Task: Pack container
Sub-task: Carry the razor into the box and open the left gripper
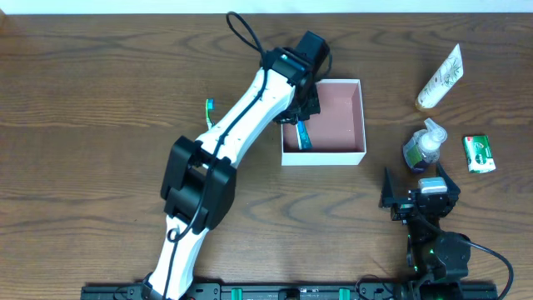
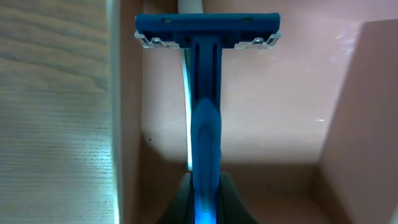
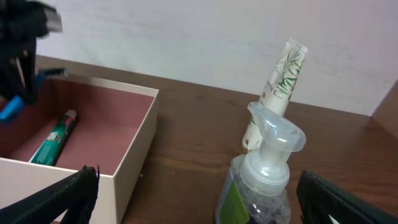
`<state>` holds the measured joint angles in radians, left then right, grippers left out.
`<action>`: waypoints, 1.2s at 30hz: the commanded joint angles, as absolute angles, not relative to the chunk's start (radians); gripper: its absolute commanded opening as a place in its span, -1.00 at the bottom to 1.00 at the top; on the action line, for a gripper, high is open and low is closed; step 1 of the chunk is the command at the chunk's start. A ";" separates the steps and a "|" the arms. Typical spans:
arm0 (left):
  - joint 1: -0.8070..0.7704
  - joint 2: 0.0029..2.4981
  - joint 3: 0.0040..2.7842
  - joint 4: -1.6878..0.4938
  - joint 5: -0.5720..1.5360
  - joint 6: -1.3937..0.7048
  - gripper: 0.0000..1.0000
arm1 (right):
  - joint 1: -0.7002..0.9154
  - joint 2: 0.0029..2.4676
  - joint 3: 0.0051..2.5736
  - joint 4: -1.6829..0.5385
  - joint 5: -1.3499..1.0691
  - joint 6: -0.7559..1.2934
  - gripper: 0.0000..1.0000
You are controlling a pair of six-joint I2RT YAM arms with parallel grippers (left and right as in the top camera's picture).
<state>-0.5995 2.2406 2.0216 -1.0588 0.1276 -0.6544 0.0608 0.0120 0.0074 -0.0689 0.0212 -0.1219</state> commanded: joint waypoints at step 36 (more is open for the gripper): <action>-0.604 2.317 2.013 -1.091 0.118 -0.625 -0.74 | 0.051 0.006 0.005 -0.072 0.018 -0.136 0.98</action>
<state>-0.6006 2.3116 2.0201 -1.0889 0.1272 -0.6456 0.0608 0.0120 0.0074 -0.0689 0.0212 -0.1219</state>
